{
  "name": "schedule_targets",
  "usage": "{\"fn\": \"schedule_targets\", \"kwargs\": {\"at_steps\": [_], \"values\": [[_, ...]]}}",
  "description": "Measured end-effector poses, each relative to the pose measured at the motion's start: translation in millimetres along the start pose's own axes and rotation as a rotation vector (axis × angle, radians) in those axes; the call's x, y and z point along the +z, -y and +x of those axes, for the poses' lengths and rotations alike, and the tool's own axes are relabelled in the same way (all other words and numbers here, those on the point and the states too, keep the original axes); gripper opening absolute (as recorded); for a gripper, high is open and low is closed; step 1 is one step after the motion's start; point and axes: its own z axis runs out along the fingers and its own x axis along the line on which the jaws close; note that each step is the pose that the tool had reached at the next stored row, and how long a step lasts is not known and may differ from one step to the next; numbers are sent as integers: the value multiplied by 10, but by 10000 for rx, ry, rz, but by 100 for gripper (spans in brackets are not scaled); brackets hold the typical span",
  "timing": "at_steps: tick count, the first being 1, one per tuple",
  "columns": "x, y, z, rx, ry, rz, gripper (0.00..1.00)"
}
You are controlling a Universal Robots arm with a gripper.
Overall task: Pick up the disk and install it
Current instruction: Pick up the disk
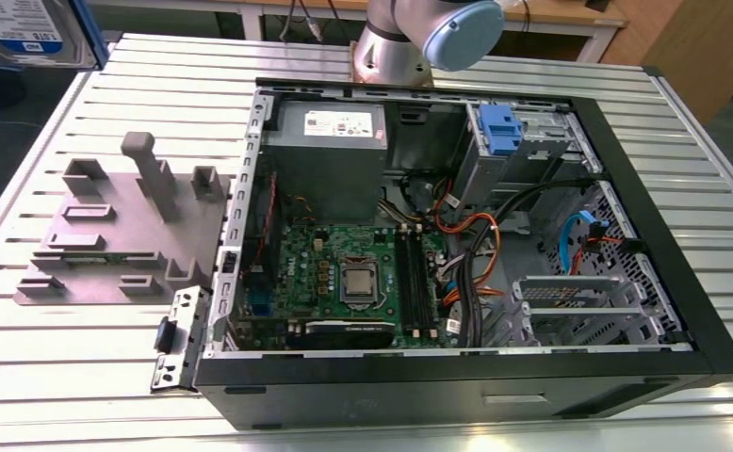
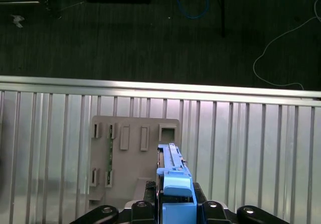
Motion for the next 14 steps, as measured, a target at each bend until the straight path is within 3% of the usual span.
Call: {"fn": "schedule_targets", "kwargs": {"at_steps": [14], "values": [[0,31,44,0,0,1,36]]}}
